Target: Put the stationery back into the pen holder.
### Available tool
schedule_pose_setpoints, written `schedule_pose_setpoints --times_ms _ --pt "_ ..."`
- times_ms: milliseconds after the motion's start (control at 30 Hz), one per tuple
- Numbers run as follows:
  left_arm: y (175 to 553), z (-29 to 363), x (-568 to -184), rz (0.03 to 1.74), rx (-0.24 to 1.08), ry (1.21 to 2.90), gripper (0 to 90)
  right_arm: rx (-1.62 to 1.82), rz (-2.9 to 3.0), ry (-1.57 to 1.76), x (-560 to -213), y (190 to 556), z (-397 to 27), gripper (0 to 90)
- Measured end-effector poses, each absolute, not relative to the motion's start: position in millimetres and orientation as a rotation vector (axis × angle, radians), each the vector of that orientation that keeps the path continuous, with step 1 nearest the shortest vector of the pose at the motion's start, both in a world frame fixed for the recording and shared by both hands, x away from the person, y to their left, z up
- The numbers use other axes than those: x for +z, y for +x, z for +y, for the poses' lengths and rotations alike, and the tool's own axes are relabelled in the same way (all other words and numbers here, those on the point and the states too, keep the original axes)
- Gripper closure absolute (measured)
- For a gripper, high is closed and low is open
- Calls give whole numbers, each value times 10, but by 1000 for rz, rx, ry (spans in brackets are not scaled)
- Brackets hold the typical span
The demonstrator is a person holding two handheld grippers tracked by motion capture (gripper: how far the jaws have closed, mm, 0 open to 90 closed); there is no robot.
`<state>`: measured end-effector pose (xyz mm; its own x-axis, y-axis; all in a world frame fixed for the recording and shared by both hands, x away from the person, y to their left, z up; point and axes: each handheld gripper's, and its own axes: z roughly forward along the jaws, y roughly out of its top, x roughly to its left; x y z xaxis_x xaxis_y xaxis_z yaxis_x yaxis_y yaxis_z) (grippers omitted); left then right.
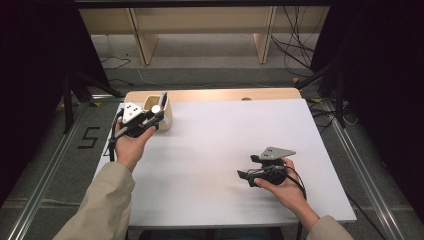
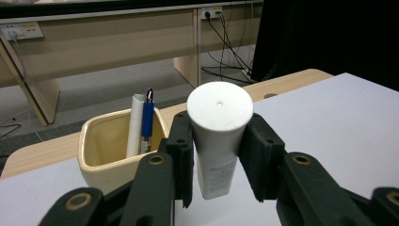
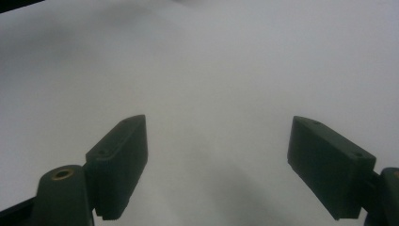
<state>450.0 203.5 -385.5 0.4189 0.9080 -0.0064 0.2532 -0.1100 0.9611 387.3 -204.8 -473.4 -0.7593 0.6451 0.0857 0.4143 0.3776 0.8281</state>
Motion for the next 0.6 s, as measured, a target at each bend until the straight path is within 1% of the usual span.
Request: schedule_pose_setpoints --times_ms 600 --pt "4613 2093 -3815 1052 813 1615 669 1326 2386 940 -4731 3874 -2051 215"
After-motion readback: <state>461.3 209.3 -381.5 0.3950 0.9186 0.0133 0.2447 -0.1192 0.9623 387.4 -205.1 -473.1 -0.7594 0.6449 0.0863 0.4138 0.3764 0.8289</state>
